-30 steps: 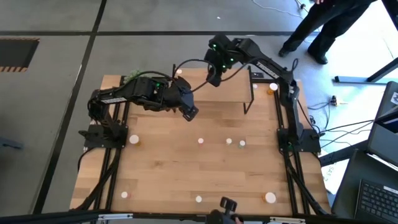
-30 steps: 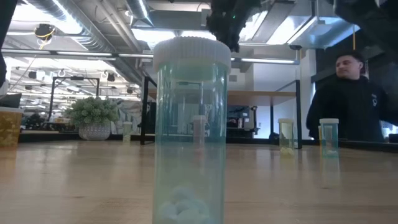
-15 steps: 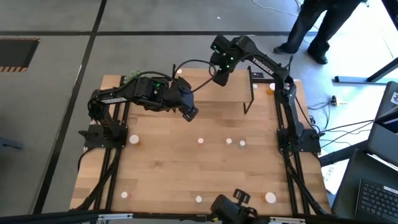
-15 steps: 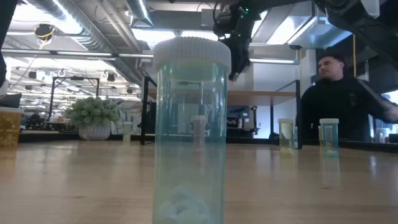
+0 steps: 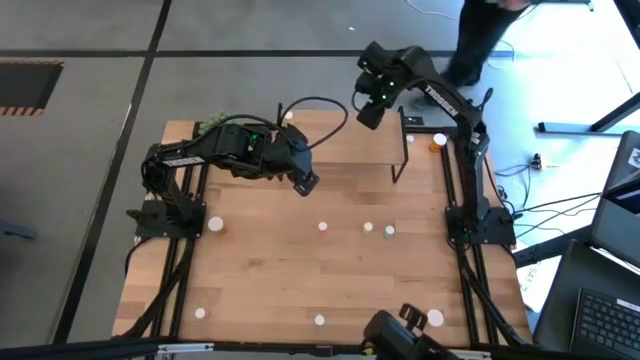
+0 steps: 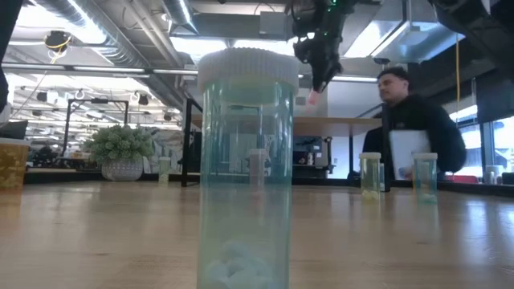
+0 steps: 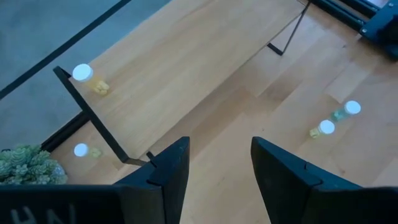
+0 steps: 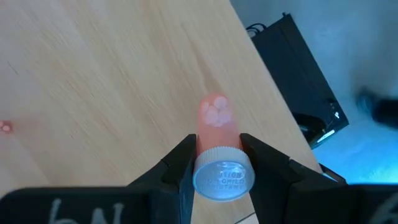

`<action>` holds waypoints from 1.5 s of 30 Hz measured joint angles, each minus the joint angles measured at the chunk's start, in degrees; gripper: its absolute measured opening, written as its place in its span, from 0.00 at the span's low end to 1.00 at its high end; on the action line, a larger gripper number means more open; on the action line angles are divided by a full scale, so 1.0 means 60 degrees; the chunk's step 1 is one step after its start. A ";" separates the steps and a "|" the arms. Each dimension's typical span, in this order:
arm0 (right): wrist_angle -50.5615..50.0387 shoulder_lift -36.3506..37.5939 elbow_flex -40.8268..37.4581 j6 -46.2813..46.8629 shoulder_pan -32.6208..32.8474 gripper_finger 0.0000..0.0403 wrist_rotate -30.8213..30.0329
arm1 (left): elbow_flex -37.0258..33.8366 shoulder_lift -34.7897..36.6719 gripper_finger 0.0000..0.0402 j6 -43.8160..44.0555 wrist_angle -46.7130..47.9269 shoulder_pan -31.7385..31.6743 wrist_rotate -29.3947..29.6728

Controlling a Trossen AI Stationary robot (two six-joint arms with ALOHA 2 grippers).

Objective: Pick and place medicine bottles onto shelf by color
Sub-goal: Put the top right pink pill bottle on the shelf

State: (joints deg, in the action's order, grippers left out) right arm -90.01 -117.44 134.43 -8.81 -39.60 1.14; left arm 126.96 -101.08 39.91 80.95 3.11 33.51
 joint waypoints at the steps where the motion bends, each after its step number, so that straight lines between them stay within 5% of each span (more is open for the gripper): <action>1: 0.0023 0.0055 0.0000 -0.0007 0.0001 0.30 0.0005 | -0.0001 0.0000 0.41 0.0001 0.0000 0.0000 -0.0003; 22: 0.0615 -0.0091 0.0000 -0.0110 0.0861 0.30 0.0494 | -0.0004 0.0000 0.41 -0.0188 0.0000 -0.0350 -0.0036; 32: 0.0007 -0.0092 -0.0008 0.0181 0.0731 0.30 -0.0532 | -0.0004 -0.0004 0.41 -0.0195 0.0000 -0.0343 -0.0269; 45: -0.0020 0.0052 -0.1459 0.0168 0.0370 0.30 -0.0148 | -0.0007 -0.0004 0.41 -0.0192 0.0000 -0.0324 -0.0280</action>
State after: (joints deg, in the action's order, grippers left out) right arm -90.13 -117.13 125.68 -7.80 -37.38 0.25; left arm 126.91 -101.10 38.75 80.95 1.17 31.83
